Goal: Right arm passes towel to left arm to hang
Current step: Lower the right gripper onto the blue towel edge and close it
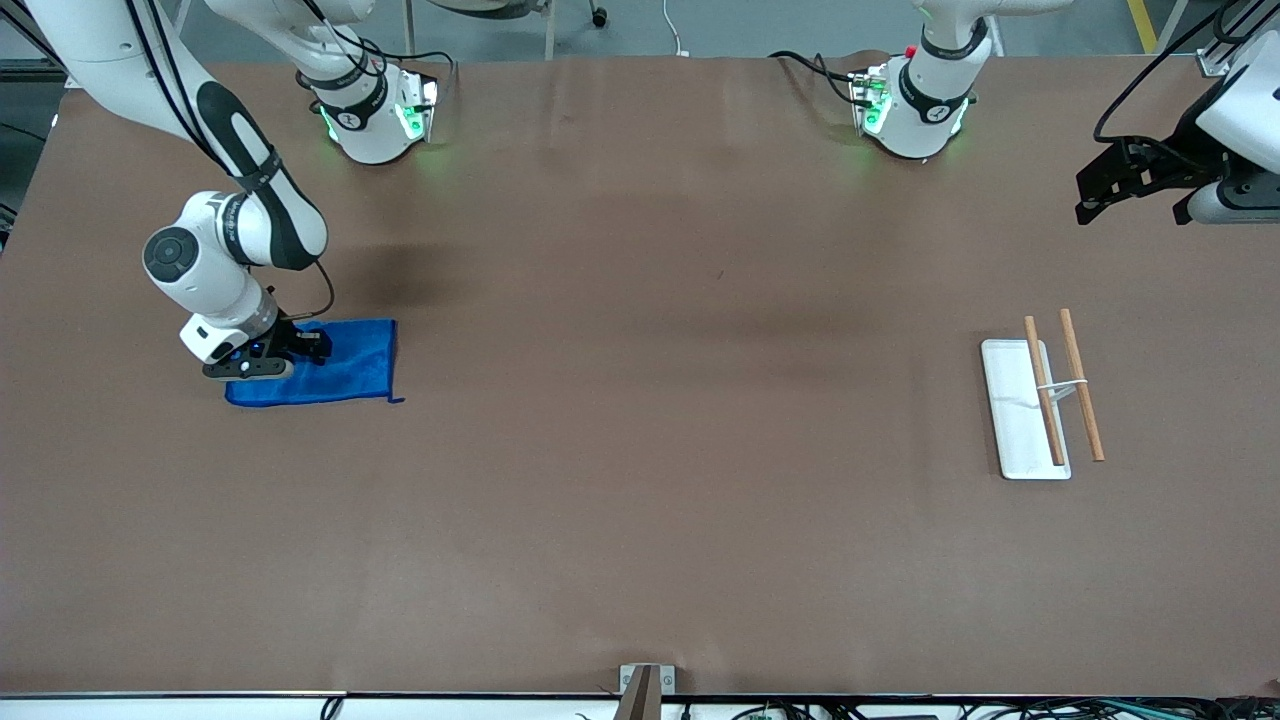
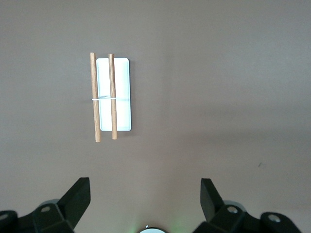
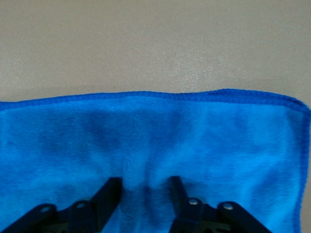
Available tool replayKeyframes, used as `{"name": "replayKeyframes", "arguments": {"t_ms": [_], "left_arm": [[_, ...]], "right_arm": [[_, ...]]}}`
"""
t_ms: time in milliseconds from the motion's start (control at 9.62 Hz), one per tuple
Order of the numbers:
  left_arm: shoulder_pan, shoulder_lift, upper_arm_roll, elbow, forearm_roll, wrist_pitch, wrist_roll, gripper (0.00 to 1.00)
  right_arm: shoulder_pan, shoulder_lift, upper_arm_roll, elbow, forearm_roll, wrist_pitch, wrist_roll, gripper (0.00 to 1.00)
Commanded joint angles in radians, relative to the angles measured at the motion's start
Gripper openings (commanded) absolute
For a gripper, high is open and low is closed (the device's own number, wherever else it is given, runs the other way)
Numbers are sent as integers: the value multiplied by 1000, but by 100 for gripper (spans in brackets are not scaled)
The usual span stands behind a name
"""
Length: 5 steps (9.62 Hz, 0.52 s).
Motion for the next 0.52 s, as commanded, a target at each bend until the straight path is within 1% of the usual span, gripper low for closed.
{"name": "replayKeyframes", "arguments": {"t_ms": [0,104,208,416], "left_arm": [[1,11,0,-19,5,-9,15,100],[1,11,0,-17,5,-9,15,100],[1,11,0,-17,5,-9,15,100],[-1,11,0,-17,5,-8,15,100]], "right_arm": [[-2,-1,4,-17,-14,-26,-3,15],[0,-13,4,-8,-13,-63,8,5],[3,-47,6,9,-11,-119,14,0],[4,-99,9,113,-8,-358,37,0]]}}
